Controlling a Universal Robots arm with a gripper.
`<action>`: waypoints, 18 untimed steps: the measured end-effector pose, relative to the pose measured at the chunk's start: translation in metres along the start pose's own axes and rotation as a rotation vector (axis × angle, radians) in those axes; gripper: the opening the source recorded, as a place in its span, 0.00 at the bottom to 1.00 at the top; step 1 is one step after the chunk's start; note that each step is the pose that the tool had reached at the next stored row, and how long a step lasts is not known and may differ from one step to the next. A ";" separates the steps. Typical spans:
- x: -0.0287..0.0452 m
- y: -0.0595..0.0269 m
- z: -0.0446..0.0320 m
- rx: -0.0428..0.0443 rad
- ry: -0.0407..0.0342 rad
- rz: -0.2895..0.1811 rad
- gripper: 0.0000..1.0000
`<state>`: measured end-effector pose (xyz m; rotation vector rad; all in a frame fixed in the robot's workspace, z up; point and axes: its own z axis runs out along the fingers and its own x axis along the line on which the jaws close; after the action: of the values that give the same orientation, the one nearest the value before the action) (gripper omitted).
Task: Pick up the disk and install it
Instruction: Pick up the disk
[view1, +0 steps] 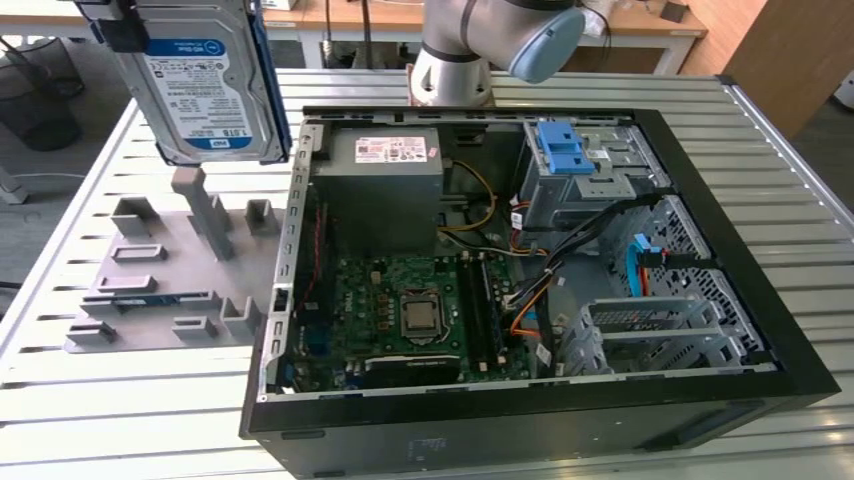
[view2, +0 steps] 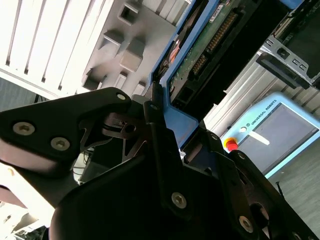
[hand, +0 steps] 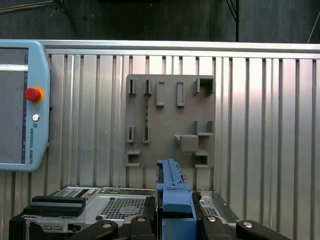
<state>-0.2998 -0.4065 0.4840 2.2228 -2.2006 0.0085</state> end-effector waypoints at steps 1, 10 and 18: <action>0.0003 -0.0015 0.0000 0.0000 0.0002 0.000 0.36; 0.0035 -0.0187 0.0000 0.0000 0.0024 0.003 0.36; 0.0056 -0.0306 -0.0001 -0.0001 0.0045 0.005 0.36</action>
<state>-0.2691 -0.4117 0.4840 2.2150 -2.2039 0.0134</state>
